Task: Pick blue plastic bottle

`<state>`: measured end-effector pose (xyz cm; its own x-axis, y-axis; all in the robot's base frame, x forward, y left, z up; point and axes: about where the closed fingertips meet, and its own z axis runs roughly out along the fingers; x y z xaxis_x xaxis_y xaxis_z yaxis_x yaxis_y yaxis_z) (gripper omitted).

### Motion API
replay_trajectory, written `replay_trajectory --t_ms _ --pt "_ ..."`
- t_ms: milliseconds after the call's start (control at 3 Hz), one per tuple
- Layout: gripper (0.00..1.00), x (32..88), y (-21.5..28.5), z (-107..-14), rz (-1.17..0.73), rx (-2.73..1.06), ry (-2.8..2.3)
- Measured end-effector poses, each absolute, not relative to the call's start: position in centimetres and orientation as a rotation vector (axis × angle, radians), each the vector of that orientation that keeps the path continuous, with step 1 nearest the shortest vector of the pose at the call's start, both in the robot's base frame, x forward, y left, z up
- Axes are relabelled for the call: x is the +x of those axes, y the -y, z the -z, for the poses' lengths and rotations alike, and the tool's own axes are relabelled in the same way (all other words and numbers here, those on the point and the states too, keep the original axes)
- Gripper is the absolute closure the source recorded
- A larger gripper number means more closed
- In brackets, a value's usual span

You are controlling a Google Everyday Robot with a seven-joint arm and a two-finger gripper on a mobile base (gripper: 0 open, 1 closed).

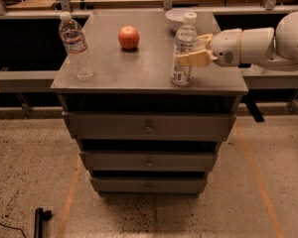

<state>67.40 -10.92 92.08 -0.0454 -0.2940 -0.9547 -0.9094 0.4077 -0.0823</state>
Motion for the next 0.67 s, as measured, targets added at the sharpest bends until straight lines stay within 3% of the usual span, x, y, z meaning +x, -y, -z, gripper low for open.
replay_trajectory --t_ms 333,667 --pt "1.0 67.0 10.8 -95.2 -0.718 -1.068 -1.52" --pt "1.0 66.7 10.9 -99.2 -0.704 -1.02 -1.476"
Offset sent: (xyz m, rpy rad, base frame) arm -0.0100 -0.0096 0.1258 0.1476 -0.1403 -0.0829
